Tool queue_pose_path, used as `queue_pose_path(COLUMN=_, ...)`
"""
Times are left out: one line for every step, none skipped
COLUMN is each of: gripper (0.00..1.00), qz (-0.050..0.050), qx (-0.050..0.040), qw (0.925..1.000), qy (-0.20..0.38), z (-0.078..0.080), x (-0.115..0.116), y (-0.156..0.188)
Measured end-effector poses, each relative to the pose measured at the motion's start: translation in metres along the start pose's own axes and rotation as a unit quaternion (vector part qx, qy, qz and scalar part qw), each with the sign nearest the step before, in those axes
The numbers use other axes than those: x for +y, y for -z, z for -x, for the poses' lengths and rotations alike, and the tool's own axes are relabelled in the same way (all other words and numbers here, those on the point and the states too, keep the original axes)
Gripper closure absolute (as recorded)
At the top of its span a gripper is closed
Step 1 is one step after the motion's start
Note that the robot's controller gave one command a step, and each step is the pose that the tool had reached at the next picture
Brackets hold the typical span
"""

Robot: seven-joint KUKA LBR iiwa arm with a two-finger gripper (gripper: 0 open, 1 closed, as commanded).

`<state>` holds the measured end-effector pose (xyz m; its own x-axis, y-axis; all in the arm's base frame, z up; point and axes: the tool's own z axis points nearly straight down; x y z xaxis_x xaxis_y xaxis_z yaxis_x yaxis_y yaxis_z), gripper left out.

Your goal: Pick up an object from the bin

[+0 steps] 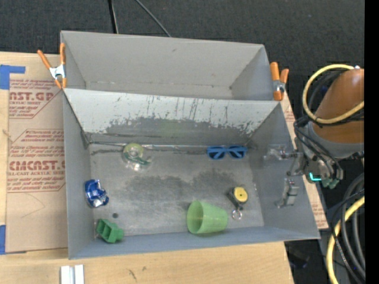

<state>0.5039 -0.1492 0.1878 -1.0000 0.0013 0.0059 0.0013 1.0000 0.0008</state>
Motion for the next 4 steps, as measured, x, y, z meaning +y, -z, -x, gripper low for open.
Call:
queue_pose_path(gripper=0.0, qz=0.001, qx=0.0, qw=0.9971, qy=0.077, z=-0.004, x=0.018, y=-0.122)
queue_pose_path(gripper=0.0, qz=-0.001, qx=-0.0038, qw=0.9913, qy=0.131, z=0.014, x=0.044, y=-0.118)
queue_pose_path(gripper=1.0, qz=-0.001, qx=-0.0028, qw=0.9914, qy=0.131, z=0.014, x=0.043, y=-0.118)
queue_pose_path(gripper=1.0, qz=-0.002, qx=-0.0062, qw=0.986, qy=0.167, z=-0.017, x=0.049, y=0.018)
